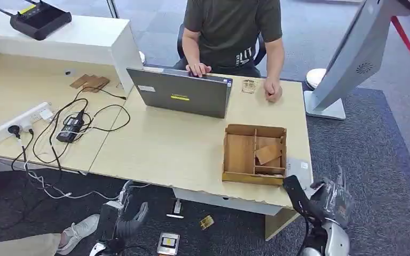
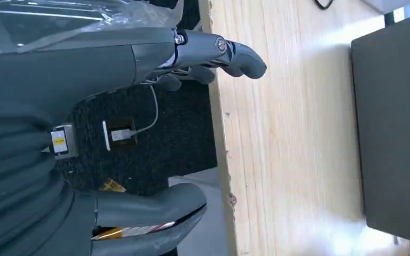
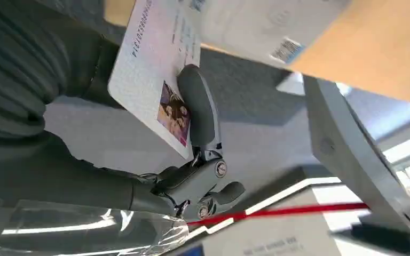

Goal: Pass the card to the sensor for recognition and then transmit it.

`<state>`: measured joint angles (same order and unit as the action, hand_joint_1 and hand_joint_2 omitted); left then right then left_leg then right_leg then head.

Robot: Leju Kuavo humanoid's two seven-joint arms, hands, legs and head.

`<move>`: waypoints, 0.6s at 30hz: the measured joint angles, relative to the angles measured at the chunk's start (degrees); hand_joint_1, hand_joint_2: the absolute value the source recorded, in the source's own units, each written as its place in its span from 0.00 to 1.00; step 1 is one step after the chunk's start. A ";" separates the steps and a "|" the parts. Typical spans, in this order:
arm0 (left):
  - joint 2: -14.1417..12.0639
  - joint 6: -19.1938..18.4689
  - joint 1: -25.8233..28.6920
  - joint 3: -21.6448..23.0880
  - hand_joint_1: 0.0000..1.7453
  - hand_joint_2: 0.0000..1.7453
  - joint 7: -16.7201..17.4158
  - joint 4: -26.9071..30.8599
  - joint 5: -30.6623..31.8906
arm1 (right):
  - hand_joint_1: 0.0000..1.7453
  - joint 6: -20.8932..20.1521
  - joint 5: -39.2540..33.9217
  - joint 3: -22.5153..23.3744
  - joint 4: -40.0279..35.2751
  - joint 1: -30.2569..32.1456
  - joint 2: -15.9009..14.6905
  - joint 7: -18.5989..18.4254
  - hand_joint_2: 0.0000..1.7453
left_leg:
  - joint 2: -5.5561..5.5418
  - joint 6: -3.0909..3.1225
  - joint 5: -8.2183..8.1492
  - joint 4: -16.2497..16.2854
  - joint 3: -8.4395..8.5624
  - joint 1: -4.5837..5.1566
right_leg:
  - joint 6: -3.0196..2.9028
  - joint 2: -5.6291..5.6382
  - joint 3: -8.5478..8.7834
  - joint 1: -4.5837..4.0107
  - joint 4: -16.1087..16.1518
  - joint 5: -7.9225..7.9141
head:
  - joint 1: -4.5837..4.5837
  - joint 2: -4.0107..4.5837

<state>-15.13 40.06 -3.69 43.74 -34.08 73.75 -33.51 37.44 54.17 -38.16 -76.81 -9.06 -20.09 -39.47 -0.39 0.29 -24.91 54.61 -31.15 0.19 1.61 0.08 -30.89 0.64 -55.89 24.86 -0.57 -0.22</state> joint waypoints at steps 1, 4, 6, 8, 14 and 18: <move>0.00 0.00 0.00 0.00 0.00 1.00 -0.11 0.00 0.00 | 1.00 -0.15 2.47 0.04 -1.78 -0.01 -0.37 -0.04 1.00 | 0.00 0.00 0.00 0.00 0.00 0.00 | 0.00 0.00 0.00 0.00 0.00 0.00 | 0.00 0.00; 0.00 0.00 0.00 0.02 0.00 1.00 -0.28 0.00 0.07 | 1.00 -0.57 6.77 0.39 -6.47 -0.59 -1.07 -0.22 1.00 | -0.01 0.00 0.00 0.00 0.00 -0.01 | 0.00 0.00 -0.01 0.00 0.00 0.00 | -0.02 0.00; 0.02 0.00 0.00 0.07 0.00 1.00 -0.44 0.00 0.20 | 1.00 -0.98 8.91 0.44 -9.42 -1.06 -1.38 -0.35 1.00 | -0.01 0.00 0.00 0.00 -0.01 -0.01 | 0.00 0.00 -0.01 -0.01 0.00 0.01 | 0.00 0.00; 0.07 -0.02 -0.02 0.13 0.00 1.00 -0.52 0.00 0.35 | 1.00 -1.49 10.31 0.33 -11.87 -1.78 -1.38 -0.35 1.00 | 0.00 0.00 0.00 0.00 -0.01 -0.01 | -0.01 0.00 -0.02 -0.01 0.00 0.01 | -0.02 0.00; 0.92 -1.99 -1.37 0.81 0.00 1.00 -0.22 -0.13 1.12 | 1.00 -6.35 0.72 -2.53 -15.64 -8.18 -0.35 0.13 1.00 | 0.03 -0.02 0.03 0.00 0.00 -0.02 | -0.05 0.02 -0.02 -0.02 -0.01 -0.03 | 0.00 0.00; 2.34 -5.18 -3.28 1.82 0.00 1.00 0.63 -0.70 1.97 | 1.00 -14.04 -2.83 -6.01 -13.94 -12.96 1.27 0.07 1.00 | 0.01 0.00 0.08 0.00 -0.03 -0.02 | -0.04 0.02 -0.02 -0.02 -0.03 -0.06 | 0.00 0.00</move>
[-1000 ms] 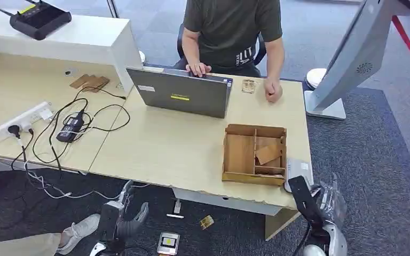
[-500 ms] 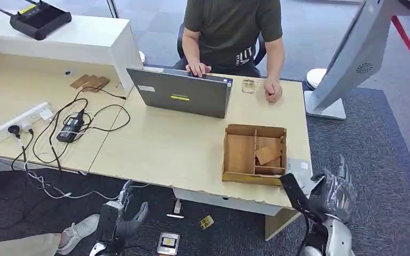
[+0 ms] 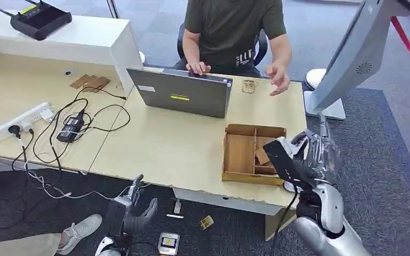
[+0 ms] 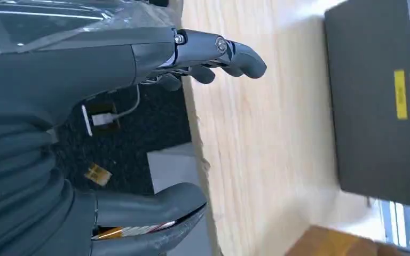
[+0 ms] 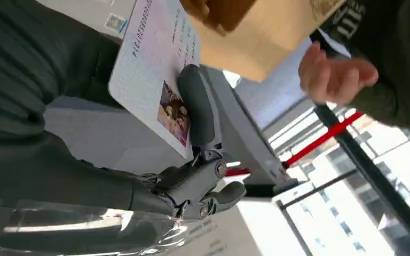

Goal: Pass the card to the sensor for recognition and then transmit it.

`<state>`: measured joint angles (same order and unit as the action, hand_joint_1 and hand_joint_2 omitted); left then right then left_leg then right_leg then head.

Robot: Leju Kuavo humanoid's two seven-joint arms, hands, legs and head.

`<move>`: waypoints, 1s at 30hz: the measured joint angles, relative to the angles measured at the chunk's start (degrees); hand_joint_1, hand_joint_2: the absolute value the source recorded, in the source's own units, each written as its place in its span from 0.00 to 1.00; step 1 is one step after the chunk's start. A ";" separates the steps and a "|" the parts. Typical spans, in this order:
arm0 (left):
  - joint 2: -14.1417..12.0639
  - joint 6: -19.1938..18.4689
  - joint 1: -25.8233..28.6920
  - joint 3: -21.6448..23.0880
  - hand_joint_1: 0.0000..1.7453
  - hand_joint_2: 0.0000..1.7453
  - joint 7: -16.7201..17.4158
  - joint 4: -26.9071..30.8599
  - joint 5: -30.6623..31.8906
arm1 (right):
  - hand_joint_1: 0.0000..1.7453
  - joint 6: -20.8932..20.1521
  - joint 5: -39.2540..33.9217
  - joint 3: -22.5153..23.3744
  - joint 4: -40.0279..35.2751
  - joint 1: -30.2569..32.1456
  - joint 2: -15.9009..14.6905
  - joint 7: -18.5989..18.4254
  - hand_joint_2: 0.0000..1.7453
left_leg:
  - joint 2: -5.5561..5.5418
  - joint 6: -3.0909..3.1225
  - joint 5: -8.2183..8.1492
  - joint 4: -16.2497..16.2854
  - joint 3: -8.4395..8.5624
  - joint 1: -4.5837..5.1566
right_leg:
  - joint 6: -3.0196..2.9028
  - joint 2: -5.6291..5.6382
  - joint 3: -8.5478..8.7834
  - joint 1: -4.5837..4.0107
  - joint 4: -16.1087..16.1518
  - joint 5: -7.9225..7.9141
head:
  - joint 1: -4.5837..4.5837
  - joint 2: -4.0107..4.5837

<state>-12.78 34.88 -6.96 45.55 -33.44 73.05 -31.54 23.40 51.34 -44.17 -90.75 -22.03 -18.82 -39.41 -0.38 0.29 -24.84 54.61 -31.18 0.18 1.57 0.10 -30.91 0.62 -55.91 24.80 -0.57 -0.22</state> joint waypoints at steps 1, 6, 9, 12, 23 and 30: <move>0.33 -0.53 -0.41 0.22 0.00 1.00 0.24 -0.15 0.22 | 1.00 -1.77 -0.57 -0.72 0.74 -1.05 0.44 -0.09 1.00 | -0.01 0.00 0.00 0.00 -0.01 0.00 | 0.00 0.00 -0.01 0.00 -0.01 -0.01 | 0.00 0.00; 1.90 -2.67 -2.04 0.92 0.00 1.00 1.07 -1.09 1.20 | 1.00 -2.39 -2.97 -3.96 5.07 -5.14 2.86 0.00 1.00 | -0.02 0.00 0.00 0.00 -0.03 0.01 | 0.00 0.00 -0.03 0.00 0.00 -0.01 | 0.00 0.00; 2.69 -3.97 -2.60 1.18 0.00 1.00 1.35 -1.86 1.75 | 1.00 -0.30 -4.04 -5.15 7.25 -6.78 4.11 -0.04 1.00 | -0.03 0.00 0.00 0.00 -0.07 0.01 | 0.00 0.00 -0.09 0.01 0.00 0.00 | 0.00 0.00; 3.61 -5.15 -3.16 1.40 0.00 1.00 1.51 -2.69 2.30 | 1.00 1.47 -3.50 -6.31 9.35 -8.18 5.07 -0.11 1.00 | -0.02 0.00 -0.01 0.00 -0.07 0.00 | 0.00 0.00 -0.10 0.00 0.00 0.00 | 0.00 0.00; 5.59 -8.87 -5.20 1.75 0.00 1.00 1.97 -6.14 3.50 | 1.00 3.79 -2.62 -7.93 14.53 -10.50 5.81 -0.48 1.00 | -0.02 0.00 0.00 0.01 -0.07 0.01 | 0.00 0.00 -0.10 0.00 0.00 -0.01 | 0.00 0.00; 6.07 -9.11 -5.86 1.73 0.00 1.00 2.08 -7.74 3.58 | 1.00 7.00 -1.53 -7.58 16.76 -10.84 5.83 -0.57 1.00 | -0.02 0.00 -0.01 0.02 -0.07 0.00 | 0.00 0.00 -0.11 0.00 0.00 0.00 | 0.00 0.00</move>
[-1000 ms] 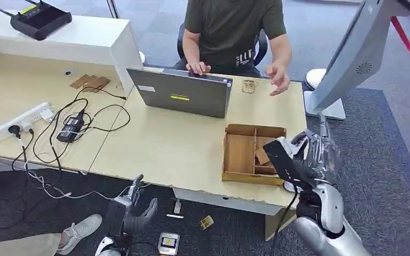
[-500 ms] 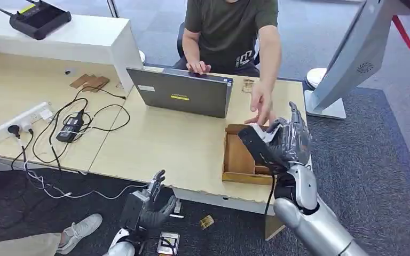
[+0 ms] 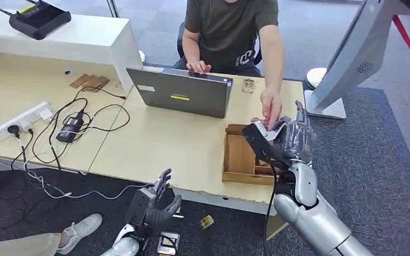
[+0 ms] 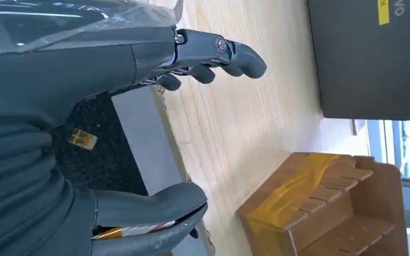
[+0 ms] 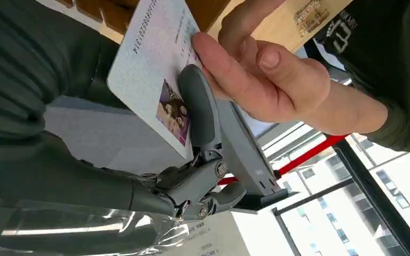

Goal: Pass the card to the sensor for recognition and then transmit it.

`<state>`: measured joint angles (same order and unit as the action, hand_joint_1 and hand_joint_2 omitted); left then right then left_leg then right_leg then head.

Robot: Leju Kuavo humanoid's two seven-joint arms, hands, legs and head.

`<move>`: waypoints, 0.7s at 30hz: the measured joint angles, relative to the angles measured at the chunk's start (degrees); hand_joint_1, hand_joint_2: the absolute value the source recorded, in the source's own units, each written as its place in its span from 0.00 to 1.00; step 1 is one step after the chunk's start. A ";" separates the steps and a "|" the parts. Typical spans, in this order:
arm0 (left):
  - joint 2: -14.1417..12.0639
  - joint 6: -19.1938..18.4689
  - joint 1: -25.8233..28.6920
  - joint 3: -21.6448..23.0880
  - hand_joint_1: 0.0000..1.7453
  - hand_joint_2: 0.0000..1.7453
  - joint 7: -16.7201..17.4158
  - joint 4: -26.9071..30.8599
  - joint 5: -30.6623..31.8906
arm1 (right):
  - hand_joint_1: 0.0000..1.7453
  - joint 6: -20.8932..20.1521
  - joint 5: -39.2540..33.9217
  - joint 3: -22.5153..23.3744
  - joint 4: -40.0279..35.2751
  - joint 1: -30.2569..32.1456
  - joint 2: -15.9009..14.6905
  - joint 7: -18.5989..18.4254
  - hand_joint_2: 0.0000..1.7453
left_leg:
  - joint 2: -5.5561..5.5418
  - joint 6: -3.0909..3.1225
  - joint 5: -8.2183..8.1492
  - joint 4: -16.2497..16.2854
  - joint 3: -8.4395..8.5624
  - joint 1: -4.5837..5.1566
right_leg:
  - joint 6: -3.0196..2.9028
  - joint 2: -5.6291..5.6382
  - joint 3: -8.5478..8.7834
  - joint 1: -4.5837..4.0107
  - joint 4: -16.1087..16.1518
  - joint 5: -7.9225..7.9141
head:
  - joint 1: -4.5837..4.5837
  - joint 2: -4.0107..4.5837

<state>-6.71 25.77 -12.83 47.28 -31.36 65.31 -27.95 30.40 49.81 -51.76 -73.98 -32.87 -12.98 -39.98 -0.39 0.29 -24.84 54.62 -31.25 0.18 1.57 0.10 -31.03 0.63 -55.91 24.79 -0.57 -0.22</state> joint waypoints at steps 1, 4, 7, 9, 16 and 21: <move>0.02 -0.02 0.00 0.00 0.00 1.00 0.00 -0.17 0.11 | 0.06 0.53 0.20 0.17 0.24 -0.01 0.07 0.00 1.00 | 0.00 0.00 0.00 0.00 0.00 0.00 | 0.00 0.00 0.00 0.00 0.00 0.00 | 0.00 0.00; 0.17 0.02 -0.01 -0.04 0.00 1.00 0.00 -0.59 0.37 | 0.00 1.97 0.35 0.48 0.83 0.04 0.09 0.00 1.00 | 0.01 0.00 0.00 0.00 0.00 0.00 | 0.00 0.00 -0.01 0.00 0.00 0.00 | 0.00 0.00; 0.31 0.20 -0.01 -0.04 0.00 1.00 0.00 -0.94 0.41 | 0.00 3.58 3.37 1.09 1.25 0.13 0.17 -0.02 1.00 | 0.01 0.00 0.00 0.00 0.01 0.00 | 0.00 0.00 -0.01 0.00 0.00 0.00 | -0.02 0.00; 0.31 0.48 0.00 -0.11 0.00 1.00 -0.11 -1.11 0.35 | 0.00 3.93 7.55 1.38 0.96 0.27 0.09 0.28 1.00 | 0.02 0.00 0.00 0.00 0.01 0.00 | 0.00 0.00 -0.01 0.00 0.00 0.00 | 0.00 0.00; -0.20 1.88 0.49 -1.09 0.00 1.00 -1.09 -1.44 -0.61 | 0.00 1.88 18.15 1.44 -7.94 3.79 -0.98 2.36 1.00 | 0.00 0.00 0.00 0.00 0.02 -0.01 | 0.00 0.00 0.00 -0.01 0.00 0.01 | 0.00 0.00; -1.23 4.35 2.05 -2.23 0.00 1.00 -1.22 -1.24 -0.85 | 0.00 -0.70 23.32 1.51 -16.44 9.55 -2.69 3.21 1.00 | 0.02 -0.02 -0.06 0.00 0.01 -0.01 | -0.02 0.00 -0.01 -0.01 0.01 0.04 | -0.02 0.00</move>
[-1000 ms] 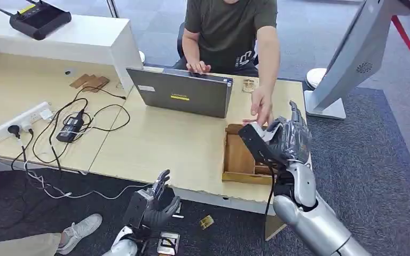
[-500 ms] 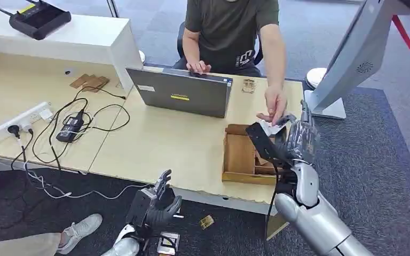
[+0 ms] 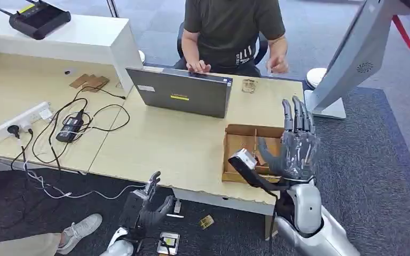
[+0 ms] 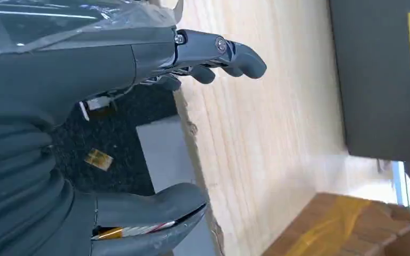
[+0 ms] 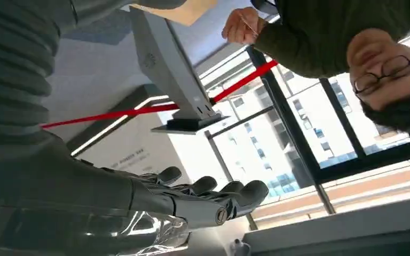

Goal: Pass the card to the sensor for recognition and then transmit it.

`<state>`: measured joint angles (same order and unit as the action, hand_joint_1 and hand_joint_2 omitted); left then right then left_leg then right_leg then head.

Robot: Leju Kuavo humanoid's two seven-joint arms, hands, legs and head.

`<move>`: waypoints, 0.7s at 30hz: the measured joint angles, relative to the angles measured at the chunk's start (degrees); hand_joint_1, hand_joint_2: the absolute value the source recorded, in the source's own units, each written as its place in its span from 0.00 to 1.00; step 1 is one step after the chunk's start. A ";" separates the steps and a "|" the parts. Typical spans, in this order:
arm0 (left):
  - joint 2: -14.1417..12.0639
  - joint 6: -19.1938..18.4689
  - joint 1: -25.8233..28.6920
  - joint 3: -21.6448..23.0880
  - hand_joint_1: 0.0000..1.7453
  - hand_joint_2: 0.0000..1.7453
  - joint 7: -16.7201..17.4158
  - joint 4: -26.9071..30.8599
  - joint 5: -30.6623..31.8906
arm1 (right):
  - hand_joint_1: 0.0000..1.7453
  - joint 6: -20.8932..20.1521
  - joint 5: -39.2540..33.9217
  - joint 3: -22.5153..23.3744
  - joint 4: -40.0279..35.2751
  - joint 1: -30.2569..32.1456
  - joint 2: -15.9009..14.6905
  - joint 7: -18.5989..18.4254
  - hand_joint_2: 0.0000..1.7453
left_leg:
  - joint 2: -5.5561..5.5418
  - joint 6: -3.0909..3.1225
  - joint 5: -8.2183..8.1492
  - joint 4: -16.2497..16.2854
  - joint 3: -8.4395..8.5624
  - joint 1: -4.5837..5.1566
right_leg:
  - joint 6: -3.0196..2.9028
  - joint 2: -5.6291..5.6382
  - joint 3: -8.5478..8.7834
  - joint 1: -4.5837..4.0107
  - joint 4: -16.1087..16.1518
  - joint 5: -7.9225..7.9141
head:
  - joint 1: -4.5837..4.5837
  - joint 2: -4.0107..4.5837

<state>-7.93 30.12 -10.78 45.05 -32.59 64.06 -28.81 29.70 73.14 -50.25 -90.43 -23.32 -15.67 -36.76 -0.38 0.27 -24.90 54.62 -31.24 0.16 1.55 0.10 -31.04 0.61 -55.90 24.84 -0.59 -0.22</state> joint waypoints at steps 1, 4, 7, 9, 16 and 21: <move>-0.35 0.57 0.43 -0.31 0.00 1.00 -0.02 0.31 -0.15 | 0.00 -0.46 0.28 0.09 -1.86 1.47 -0.50 0.24 1.00 | 0.00 0.00 0.00 0.00 0.00 0.00 | 0.00 0.00 0.00 0.00 0.01 0.01 | 0.02 0.00; -1.20 1.94 1.57 -0.96 0.00 1.00 -0.26 1.14 -0.94 | 0.00 -1.71 0.35 0.18 -6.14 5.73 -1.81 1.16 1.00 | 0.01 0.01 -0.02 0.00 0.00 0.00 | 0.00 0.00 0.01 0.00 0.02 0.02 | 0.02 0.00; -2.14 3.23 2.52 -1.49 0.00 1.00 -0.39 2.25 -1.64 | 0.00 -4.15 1.02 0.41 -8.34 9.11 -2.82 1.81 1.00 | 0.01 0.01 -0.02 -0.01 0.00 0.00 | 0.00 0.00 0.02 0.00 0.02 0.02 | 0.00 0.00; -2.62 3.97 3.12 -1.88 0.00 1.00 -0.48 3.04 -2.08 | 0.00 -5.22 1.05 0.59 -8.80 10.79 -3.30 2.18 1.00 | 0.02 0.01 -0.02 -0.01 -0.01 0.00 | -0.01 0.00 0.02 0.00 0.02 0.02 | 0.02 0.00; -3.67 5.03 4.17 -2.34 0.00 1.00 -1.35 4.96 -4.46 | 0.00 -8.19 -0.46 0.15 -5.33 12.28 -3.50 3.25 1.00 | 0.03 0.01 -0.01 -0.01 0.00 0.00 | -0.01 0.01 0.05 0.00 0.01 0.01 | 0.02 0.00; -4.00 3.36 4.47 -2.75 0.00 1.00 -2.45 5.57 -8.11 | 0.00 -10.34 1.31 -0.55 0.43 11.47 -2.60 2.95 1.00 | 0.02 0.01 -0.01 -0.01 0.00 0.00 | -0.01 0.01 0.05 0.00 0.00 0.01 | 0.02 0.00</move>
<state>-11.93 33.48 -6.31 42.29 -35.04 69.64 -36.92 19.36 74.45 -50.80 -90.00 -11.85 -18.27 -33.81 -0.36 0.28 -24.91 54.61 -31.24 0.17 1.54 0.11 -30.99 0.61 -55.90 24.85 -0.57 -0.22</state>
